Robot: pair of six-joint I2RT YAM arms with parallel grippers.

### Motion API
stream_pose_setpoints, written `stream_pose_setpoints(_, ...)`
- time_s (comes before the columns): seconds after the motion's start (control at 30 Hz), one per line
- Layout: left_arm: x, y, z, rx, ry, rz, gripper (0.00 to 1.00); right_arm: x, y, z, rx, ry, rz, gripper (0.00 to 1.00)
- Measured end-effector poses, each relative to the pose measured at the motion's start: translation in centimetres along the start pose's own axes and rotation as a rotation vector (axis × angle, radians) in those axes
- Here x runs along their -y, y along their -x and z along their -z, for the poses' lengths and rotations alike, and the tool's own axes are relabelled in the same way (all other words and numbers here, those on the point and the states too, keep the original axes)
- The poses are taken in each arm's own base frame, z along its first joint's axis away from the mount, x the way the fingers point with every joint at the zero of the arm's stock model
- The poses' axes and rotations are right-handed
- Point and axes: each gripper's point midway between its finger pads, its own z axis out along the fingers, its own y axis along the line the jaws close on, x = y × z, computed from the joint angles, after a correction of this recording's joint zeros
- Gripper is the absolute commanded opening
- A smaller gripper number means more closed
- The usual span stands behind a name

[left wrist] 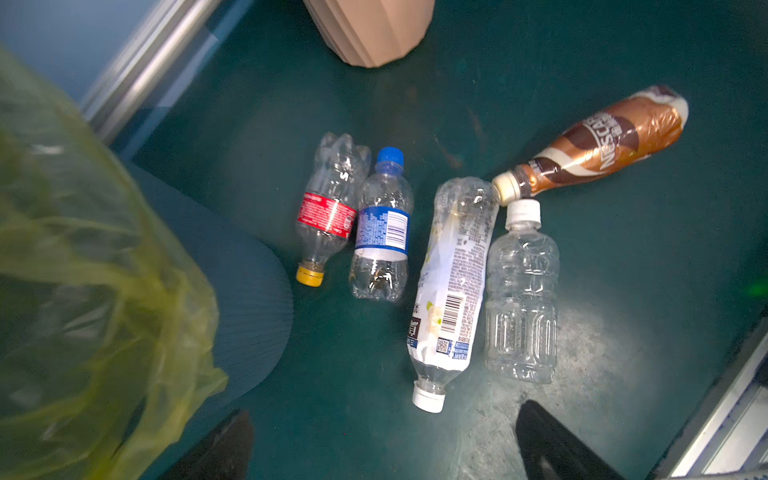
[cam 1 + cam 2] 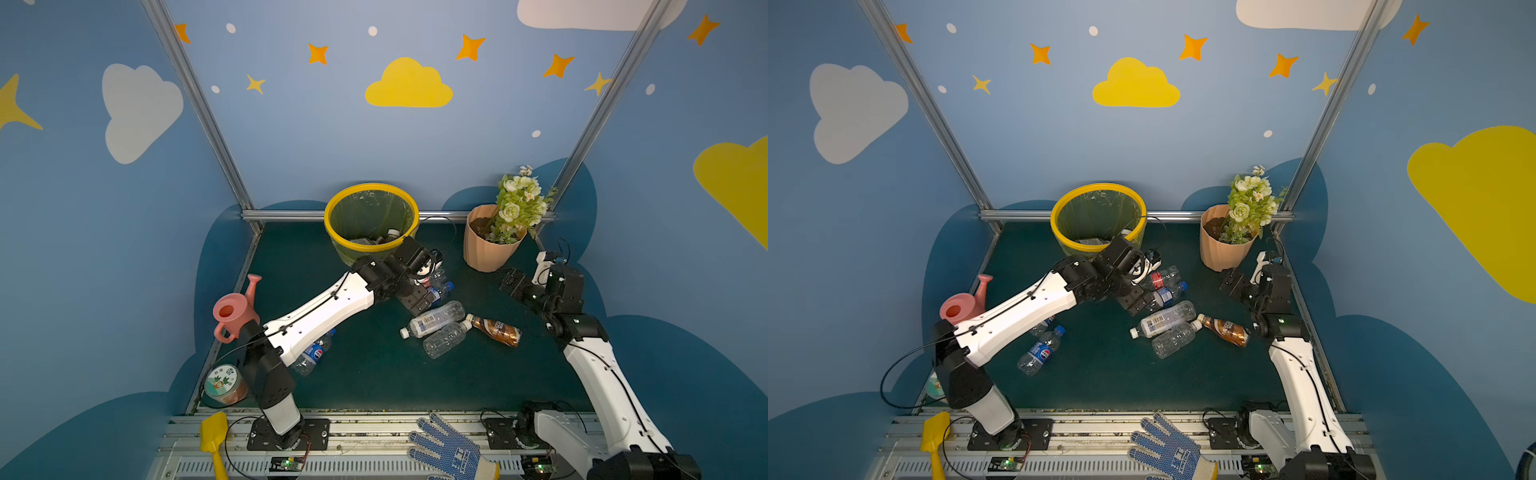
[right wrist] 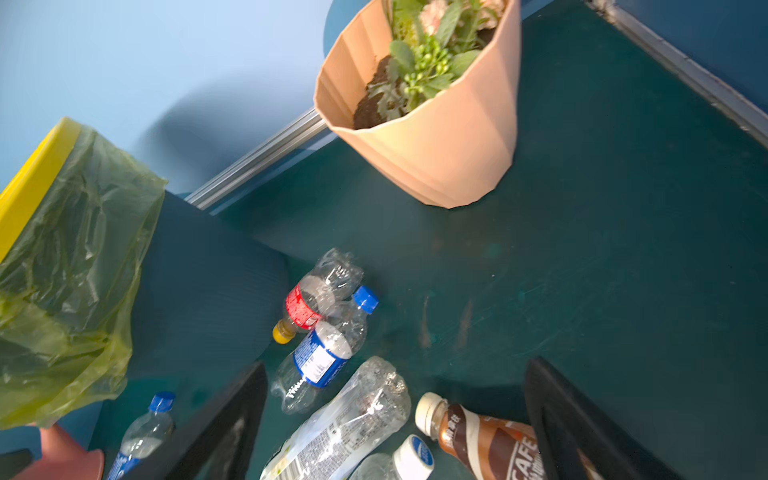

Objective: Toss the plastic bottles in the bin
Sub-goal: 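Move the left gripper back down onto the tall clear bottle, then close the left gripper on the tall clear bottle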

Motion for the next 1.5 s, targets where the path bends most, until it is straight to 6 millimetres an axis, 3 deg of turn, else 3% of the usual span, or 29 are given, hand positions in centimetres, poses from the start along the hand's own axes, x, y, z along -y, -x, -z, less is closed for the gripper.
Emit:
stream_pose_setpoints(0.33,3.4,0.9,-7.0,-0.261,-0.053,-0.131,0.87,2.6,-0.4,0.6,0.003,-0.035,-0.059,0.94)
stream_pose_setpoints(0.5,4.9,-1.4,-10.0,-0.400,-0.068,-0.191,0.87,3.5,-0.7,0.6,-0.003,-0.043,-0.083,0.94)
stream_pose_setpoints(0.7,5.0,-3.6,-11.4,-0.501,-0.055,-0.213,0.84,4.6,-1.0,0.8,-0.004,-0.051,-0.111,0.94)
stream_pose_setpoints(1.03,5.0,-4.3,-12.7,-0.531,-0.049,-0.210,0.73,5.2,-1.3,1.1,-0.004,-0.042,-0.136,0.94)
stream_pose_setpoints(1.5,5.7,-6.0,-15.1,-0.583,-0.073,-0.210,0.73,5.5,-1.4,1.3,-0.001,-0.032,-0.160,0.94)
